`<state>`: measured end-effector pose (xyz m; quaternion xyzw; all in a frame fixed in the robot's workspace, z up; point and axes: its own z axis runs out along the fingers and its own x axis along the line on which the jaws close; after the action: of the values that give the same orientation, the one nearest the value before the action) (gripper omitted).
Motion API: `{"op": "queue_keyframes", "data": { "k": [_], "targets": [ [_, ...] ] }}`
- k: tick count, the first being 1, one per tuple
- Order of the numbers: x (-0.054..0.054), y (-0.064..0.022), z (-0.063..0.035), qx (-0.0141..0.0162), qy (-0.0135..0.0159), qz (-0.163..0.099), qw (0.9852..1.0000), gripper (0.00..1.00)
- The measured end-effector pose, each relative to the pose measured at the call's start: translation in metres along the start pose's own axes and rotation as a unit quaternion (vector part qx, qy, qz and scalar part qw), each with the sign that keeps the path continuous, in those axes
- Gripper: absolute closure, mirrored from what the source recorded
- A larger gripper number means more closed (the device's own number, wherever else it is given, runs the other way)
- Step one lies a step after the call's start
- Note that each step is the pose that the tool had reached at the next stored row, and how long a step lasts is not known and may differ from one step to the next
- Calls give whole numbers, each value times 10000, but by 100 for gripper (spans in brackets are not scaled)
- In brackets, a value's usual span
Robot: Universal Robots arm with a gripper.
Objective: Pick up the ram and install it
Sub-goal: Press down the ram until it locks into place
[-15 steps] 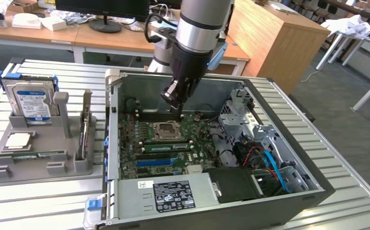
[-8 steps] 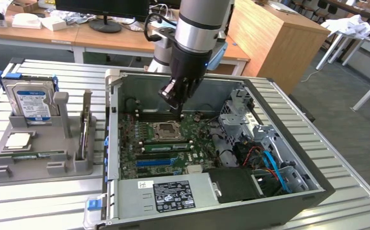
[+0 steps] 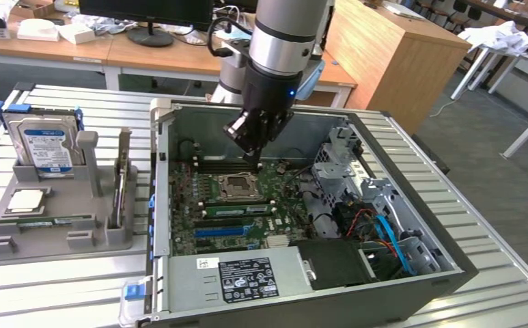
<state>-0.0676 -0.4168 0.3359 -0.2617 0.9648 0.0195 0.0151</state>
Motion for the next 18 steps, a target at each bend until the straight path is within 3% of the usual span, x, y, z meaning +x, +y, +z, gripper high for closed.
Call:
{"op": "queue_keyframes", "data": {
  "k": [5,9,13,18],
  "targets": [
    [0,0,1,18,-14,458,9989,90],
    [0,0,3,32,-24,819,9966,90],
    [0,0,6,47,-35,1181,9930,90],
    [0,0,10,64,-49,1626,9867,90]
  ]
}}
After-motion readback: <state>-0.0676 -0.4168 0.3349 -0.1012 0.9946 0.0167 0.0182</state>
